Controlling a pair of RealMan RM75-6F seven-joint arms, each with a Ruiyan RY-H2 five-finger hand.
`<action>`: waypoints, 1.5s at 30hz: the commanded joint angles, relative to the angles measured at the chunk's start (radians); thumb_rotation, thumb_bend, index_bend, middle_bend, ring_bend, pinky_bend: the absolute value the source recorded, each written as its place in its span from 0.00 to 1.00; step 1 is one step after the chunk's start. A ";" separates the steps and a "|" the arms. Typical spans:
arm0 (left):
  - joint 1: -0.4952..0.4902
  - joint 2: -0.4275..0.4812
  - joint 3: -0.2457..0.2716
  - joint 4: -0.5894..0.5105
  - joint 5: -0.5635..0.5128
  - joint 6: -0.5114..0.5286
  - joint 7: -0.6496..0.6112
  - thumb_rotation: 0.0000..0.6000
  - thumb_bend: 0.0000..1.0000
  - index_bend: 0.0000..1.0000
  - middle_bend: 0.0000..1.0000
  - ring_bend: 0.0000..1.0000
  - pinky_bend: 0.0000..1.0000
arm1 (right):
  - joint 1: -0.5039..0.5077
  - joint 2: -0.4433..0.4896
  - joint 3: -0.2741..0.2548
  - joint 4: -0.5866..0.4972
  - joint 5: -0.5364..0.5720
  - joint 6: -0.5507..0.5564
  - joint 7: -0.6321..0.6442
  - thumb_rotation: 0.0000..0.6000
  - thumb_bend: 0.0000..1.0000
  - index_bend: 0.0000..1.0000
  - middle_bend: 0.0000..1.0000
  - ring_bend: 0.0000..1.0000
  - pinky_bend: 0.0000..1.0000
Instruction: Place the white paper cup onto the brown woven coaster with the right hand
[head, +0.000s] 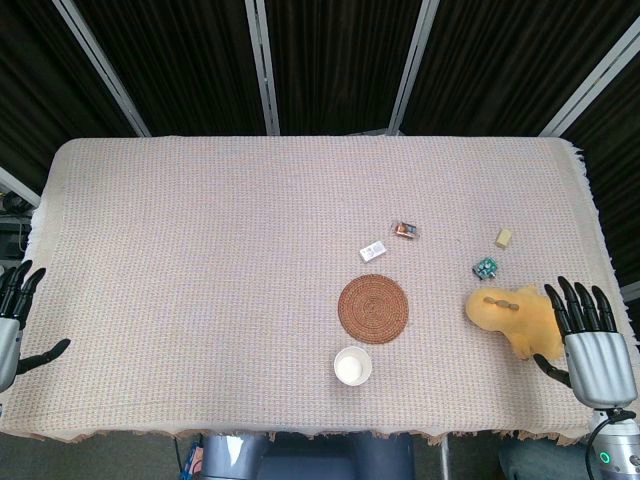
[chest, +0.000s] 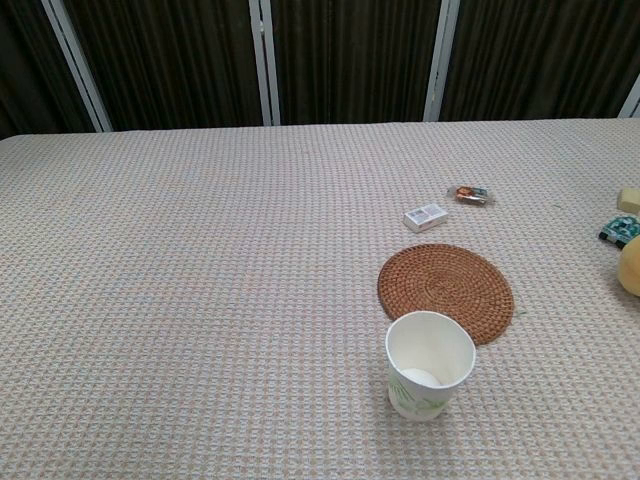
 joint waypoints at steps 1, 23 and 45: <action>0.001 0.006 0.000 -0.010 -0.008 -0.007 0.008 1.00 0.00 0.00 0.00 0.00 0.00 | 0.000 0.003 -0.001 -0.001 0.002 -0.003 0.006 1.00 0.00 0.00 0.00 0.00 0.00; -0.005 0.006 -0.008 -0.056 -0.043 -0.038 0.063 1.00 0.00 0.00 0.00 0.00 0.00 | 0.388 0.071 -0.123 -0.217 -0.237 -0.637 0.211 1.00 0.00 0.00 0.00 0.00 0.00; -0.006 -0.005 -0.021 -0.037 -0.092 -0.059 0.076 1.00 0.00 0.00 0.00 0.00 0.00 | 0.478 -0.234 -0.010 -0.223 0.041 -0.777 -0.313 1.00 0.02 0.00 0.07 0.08 0.14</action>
